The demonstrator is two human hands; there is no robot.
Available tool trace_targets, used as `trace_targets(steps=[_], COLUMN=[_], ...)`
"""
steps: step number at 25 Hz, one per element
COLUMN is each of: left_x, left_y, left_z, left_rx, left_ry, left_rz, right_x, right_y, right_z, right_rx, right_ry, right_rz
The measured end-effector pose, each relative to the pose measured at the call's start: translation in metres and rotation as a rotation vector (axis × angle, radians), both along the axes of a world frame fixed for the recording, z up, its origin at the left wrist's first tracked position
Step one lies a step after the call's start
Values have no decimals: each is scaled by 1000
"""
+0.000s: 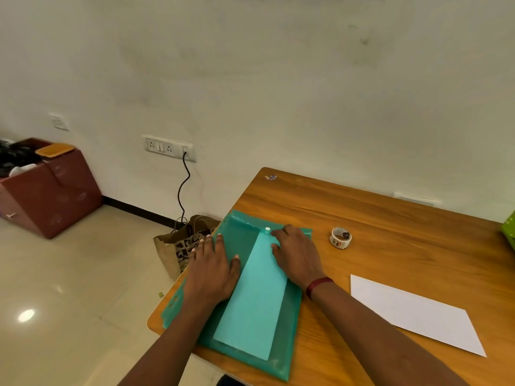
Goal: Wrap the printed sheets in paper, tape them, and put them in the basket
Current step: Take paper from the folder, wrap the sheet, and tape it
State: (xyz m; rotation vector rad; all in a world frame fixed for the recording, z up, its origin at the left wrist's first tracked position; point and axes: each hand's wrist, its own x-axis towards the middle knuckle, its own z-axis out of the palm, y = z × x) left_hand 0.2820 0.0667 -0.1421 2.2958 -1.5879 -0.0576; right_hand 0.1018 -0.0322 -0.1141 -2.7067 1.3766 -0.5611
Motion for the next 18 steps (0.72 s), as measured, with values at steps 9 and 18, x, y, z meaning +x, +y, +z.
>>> trace_targets(steps=[9, 18], left_x=[-2, -2], left_y=[2, 5], left_z=[5, 10], left_rx=[-67, -127], left_ry=[44, 141], left_rz=[53, 64], right_x=[18, 17], right_y=[-29, -93], right_z=[7, 23], right_rx=[-87, 373], right_ry=[-214, -68], right_rz=[-176, -76])
